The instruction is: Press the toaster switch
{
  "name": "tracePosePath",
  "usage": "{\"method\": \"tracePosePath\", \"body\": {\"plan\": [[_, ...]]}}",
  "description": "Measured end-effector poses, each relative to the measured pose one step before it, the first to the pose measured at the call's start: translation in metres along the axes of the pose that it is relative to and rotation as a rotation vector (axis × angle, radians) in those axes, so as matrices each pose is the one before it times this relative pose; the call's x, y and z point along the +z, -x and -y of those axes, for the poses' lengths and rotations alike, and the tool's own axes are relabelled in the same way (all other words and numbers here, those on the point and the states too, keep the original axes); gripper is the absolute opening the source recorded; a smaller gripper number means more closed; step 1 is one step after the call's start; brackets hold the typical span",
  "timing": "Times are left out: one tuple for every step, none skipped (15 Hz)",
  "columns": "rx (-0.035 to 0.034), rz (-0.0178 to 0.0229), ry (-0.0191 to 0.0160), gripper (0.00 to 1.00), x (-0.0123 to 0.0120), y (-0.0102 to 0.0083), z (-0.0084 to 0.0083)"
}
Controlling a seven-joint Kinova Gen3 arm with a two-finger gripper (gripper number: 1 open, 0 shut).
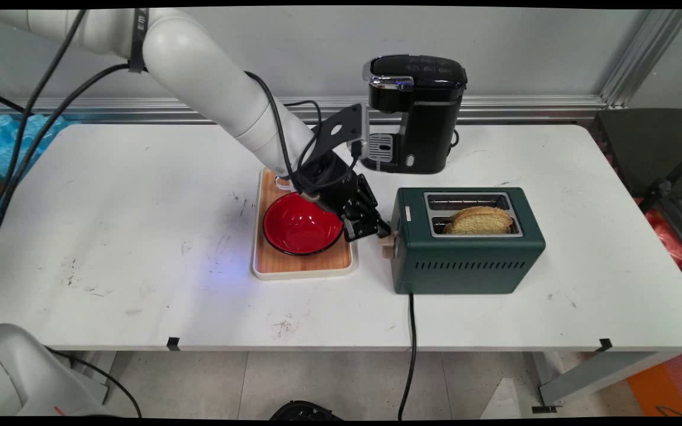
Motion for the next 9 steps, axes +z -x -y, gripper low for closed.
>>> {"method": "tracePosePath", "body": {"plan": [[-0.00088,0.00238,0.00089,0.0,0.00138,0.00119,0.00003],[-0.00099,0.00306,0.0009,0.0,0.00126,0.00151,0.00013],[-0.00105,0.00281,0.00045,0.0,0.00101,0.00144,0.00017],[-0.00096,0.00293,0.0005,0.0,0.00072,0.00135,0.00016],[-0.00118,0.00341,0.00057,0.0,0.00058,0.00165,0.00014],[-0.00132,0.00318,0.00063,0.0,0.00056,0.00152,0.00017],[-0.00114,0.00263,0.00009,0.0,0.00012,0.00142,0.00017],[-0.00157,0.00407,0.00043,0.0,0.00015,0.00174,0.00039],[-0.00169,0.00328,-0.00079,0.0,-0.00033,0.0017,0.0004]]}}
